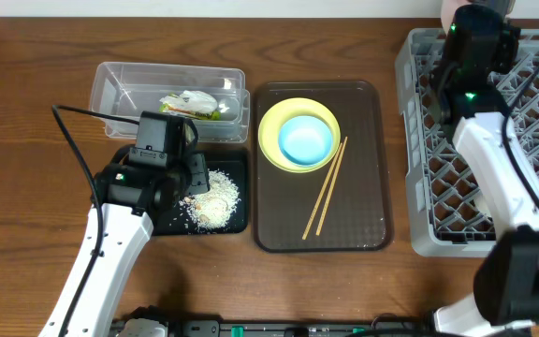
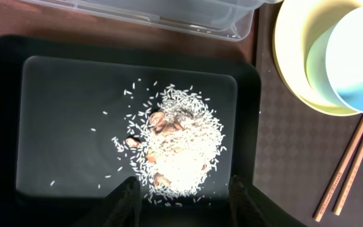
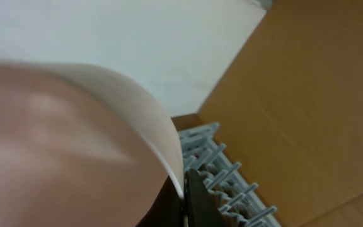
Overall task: Sort waste into correct bins and load items into the dishwasher rack
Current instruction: 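Carry the pink bowl into the dish rack and release it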
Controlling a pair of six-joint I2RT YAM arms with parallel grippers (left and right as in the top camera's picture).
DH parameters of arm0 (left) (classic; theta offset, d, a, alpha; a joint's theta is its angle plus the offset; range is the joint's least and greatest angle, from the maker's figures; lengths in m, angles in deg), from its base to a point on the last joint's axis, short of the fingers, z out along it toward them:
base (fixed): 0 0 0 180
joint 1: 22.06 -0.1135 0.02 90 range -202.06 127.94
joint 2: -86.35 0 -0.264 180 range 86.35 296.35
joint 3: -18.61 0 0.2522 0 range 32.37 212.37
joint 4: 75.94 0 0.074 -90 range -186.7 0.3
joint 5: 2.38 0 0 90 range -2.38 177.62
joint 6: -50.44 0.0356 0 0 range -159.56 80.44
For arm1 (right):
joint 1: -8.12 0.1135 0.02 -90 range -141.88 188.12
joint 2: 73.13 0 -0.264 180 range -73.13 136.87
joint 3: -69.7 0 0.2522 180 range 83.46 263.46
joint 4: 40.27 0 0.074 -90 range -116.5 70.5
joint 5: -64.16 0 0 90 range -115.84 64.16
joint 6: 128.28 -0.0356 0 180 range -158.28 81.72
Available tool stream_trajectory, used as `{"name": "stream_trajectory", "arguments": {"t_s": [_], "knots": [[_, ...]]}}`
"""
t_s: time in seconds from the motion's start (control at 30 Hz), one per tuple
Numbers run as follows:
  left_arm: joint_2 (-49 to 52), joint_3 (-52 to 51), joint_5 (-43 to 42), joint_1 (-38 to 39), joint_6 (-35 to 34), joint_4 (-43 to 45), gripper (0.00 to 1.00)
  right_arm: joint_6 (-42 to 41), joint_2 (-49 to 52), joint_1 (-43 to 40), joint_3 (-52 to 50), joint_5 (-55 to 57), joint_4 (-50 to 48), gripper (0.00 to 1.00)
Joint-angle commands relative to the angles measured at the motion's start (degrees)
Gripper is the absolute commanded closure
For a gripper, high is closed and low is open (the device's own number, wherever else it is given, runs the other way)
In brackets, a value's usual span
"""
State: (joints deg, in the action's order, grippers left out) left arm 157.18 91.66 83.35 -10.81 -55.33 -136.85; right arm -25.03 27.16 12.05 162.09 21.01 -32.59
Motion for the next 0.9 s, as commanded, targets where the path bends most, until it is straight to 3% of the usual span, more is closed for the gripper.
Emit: {"name": "stream_trajectory", "arguments": {"t_s": [0.0, 0.4, 0.77, 0.87], "knots": [[-0.1, 0.6, 0.7, -0.2, 0.7, -0.2, 0.52, 5.7, 4.9, -1.4, 0.2, 4.8, -2.3, 0.99], [-0.1, 0.6, 0.7, -0.2, 0.7, -0.1, 0.51, 5.3, 14.2, -0.7, 0.2, 7.4, -0.9, 0.99], [-0.1, 0.6, 0.7, -0.2, 0.7, -0.1, 0.51, -0.4, 14.2, 3.1, 0.1, 7.4, 9.4, 0.99], [-0.1, 0.6, 0.7, -0.2, 0.7, -0.2, 0.5, -5.4, 13.2, 4.5, 0.1, 7.2, 14.6, 0.99]]}}
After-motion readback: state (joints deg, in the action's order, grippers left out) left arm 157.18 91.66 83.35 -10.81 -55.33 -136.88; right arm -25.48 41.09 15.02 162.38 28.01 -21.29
